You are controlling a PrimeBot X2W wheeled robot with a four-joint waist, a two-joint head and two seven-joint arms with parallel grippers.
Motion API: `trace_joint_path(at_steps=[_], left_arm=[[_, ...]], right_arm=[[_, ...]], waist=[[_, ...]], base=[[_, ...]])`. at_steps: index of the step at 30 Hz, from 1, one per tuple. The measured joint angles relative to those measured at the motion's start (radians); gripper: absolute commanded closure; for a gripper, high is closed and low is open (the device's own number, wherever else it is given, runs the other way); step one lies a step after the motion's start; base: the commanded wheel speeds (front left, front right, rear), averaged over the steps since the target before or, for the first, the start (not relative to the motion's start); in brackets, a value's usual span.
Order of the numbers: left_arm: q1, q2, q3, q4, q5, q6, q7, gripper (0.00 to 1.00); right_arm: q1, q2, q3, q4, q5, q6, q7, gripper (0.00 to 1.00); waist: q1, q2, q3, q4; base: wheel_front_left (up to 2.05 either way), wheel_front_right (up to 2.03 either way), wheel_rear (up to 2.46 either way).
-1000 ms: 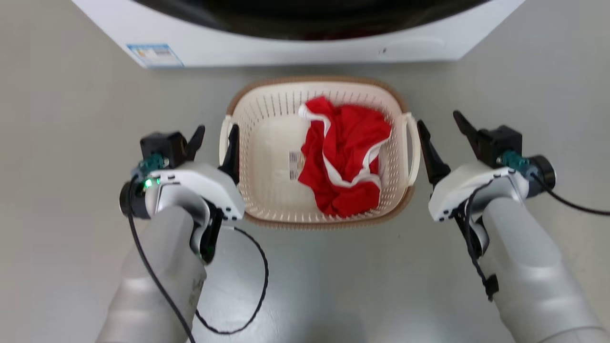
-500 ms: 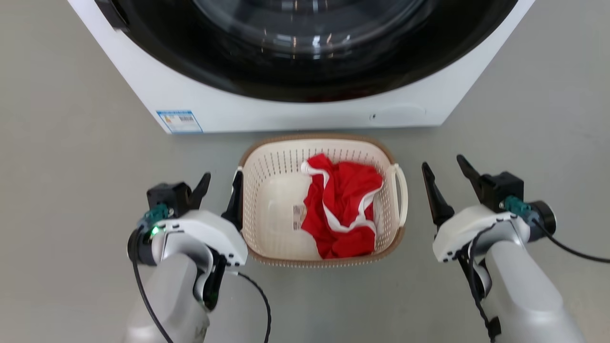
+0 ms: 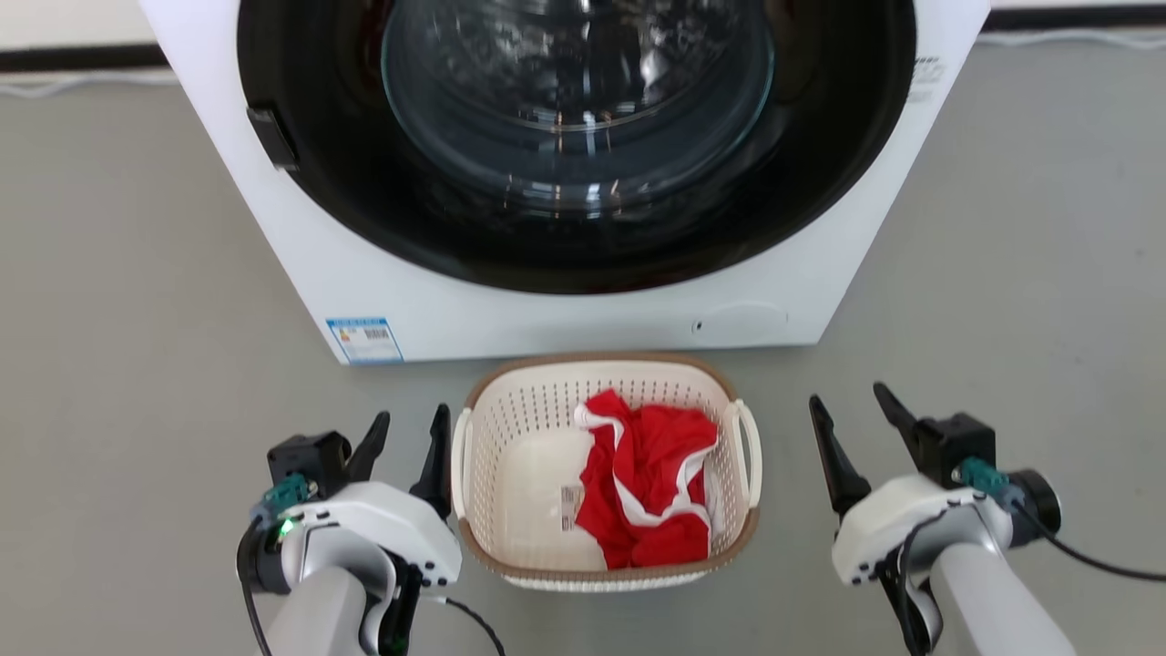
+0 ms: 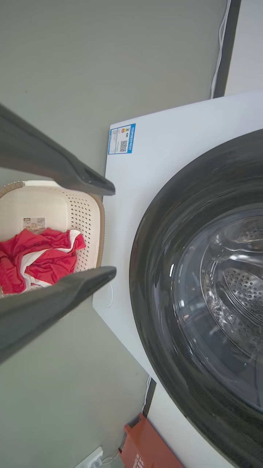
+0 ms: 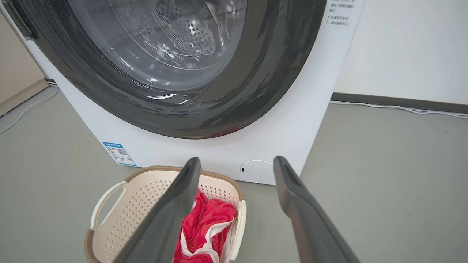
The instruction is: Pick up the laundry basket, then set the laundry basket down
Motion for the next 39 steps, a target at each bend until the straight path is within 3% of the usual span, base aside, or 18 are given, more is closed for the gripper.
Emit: trace_joint_path(at_steps=[18, 33, 34, 39], left_arm=[[0.174, 0.003, 0.030, -0.124, -0.020, 0.045, 0.000, 0.00], [0.239, 0.004, 0.060, -0.220, -0.043, 0.081, 0.000, 0.00], [0.242, 0.004, 0.066, -0.230, -0.043, 0.085, 0.000, 1.00], [0.274, -0.001, 0.067, -0.195, -0.059, 0.083, 0.010, 1.00]], right_arm=[[0.124, 0.002, -0.001, -0.030, -0.004, 0.000, 0.000, 0.00], [0.142, 0.003, 0.001, -0.060, -0.009, 0.000, 0.000, 0.00], [0.143, 0.003, 0.001, -0.058, -0.009, 0.000, 0.000, 1.00], [0.186, 0.008, -0.003, -0.022, 0.006, 0.000, 0.011, 1.00]], waist=[[0.0000, 0.0000, -0.144, -0.010], [0.0000, 0.0000, -0.181, -0.006], [0.0000, 0.0000, -0.183, -0.006], [0.0000, 0.0000, -0.184, -0.005]], base=[[0.00, 0.00, 0.00], [0.00, 0.00, 0.00], [0.00, 0.00, 0.00], [0.00, 0.00, 0.00]])
